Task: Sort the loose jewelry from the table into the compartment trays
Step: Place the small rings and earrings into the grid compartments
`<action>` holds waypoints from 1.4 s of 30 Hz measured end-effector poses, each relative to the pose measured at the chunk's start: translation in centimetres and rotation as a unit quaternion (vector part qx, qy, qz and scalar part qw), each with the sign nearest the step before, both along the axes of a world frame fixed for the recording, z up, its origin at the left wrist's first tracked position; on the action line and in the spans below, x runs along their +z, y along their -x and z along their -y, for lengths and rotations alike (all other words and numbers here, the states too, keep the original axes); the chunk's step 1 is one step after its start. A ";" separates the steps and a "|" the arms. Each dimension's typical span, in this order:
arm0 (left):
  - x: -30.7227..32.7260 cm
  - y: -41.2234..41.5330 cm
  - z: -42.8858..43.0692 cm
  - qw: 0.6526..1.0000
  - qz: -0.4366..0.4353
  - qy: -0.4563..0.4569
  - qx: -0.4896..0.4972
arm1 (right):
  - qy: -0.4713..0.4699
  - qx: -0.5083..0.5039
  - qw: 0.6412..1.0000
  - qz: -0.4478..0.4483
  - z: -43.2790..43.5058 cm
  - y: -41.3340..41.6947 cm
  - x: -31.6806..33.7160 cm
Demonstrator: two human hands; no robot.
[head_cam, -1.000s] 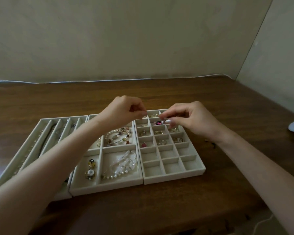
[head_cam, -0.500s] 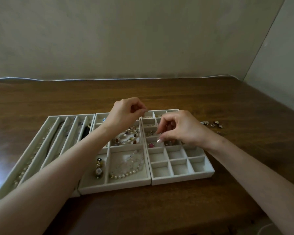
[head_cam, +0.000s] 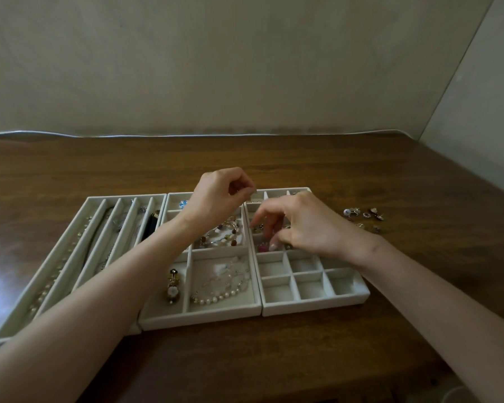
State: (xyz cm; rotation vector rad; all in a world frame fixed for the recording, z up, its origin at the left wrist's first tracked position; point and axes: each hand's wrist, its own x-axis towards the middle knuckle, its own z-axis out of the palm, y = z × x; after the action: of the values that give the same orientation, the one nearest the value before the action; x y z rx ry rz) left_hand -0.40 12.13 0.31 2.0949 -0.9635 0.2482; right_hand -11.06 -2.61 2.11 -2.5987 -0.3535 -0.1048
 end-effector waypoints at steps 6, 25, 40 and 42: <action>0.0 0.2 0.1 1.000 0.001 -0.007 -0.009 | -0.039 -0.062 0.996 0.047 1.7 0.4 0.8; 1.2 2.1 10.1 0.982 0.049 -0.129 -0.129 | -0.030 -0.279 0.959 0.026 13.5 1.5 -1.7; -0.6 1.8 12.1 0.989 0.012 -0.112 -0.092 | 0.063 -0.283 0.955 0.060 13.3 0.7 -3.0; -0.6 1.8 12.2 0.990 0.008 -0.112 -0.091 | 0.042 -0.287 0.955 0.068 13.5 0.7 -3.0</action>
State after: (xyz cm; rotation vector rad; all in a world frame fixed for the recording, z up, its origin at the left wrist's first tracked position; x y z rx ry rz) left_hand -2.19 -0.05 -0.32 2.1895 -1.2325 0.0664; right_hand -11.73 -16.10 -0.85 -2.7049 0.3715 -0.4785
